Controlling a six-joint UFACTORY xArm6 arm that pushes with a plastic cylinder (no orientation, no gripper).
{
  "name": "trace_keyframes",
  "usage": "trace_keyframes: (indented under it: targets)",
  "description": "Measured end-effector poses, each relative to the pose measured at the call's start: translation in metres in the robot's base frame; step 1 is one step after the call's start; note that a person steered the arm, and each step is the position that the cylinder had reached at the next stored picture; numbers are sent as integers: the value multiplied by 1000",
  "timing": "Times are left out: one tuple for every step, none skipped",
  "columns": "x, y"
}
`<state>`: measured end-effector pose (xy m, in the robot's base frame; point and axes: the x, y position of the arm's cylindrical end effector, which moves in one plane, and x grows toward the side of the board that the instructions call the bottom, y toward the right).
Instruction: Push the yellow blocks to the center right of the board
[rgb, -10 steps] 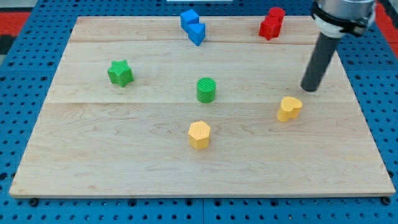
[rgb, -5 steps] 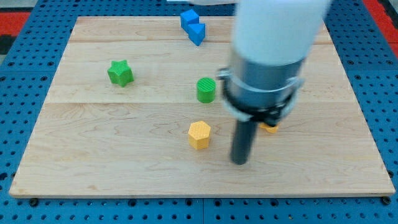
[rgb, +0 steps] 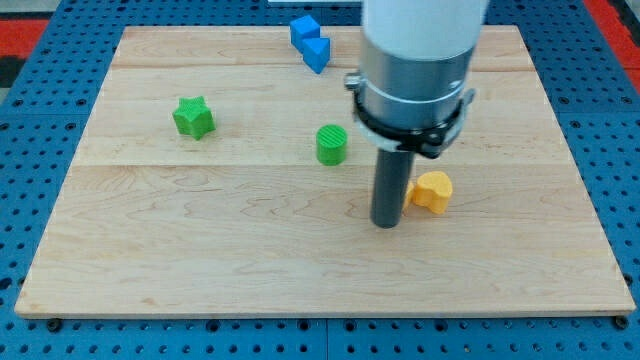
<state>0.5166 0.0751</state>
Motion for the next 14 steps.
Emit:
trace_keyframes:
  targets:
    - [4,35]
    - [7,62]
    - [-16,29]
    - [-20,13]
    - [-30,32]
    - [-31,59]
    - [-38,79]
    - [-59,94]
    - [-79,119]
    - [-52,97]
    - [-17,35]
    - [-37,-27]
    - [-57,-51]
    - [-54,-108]
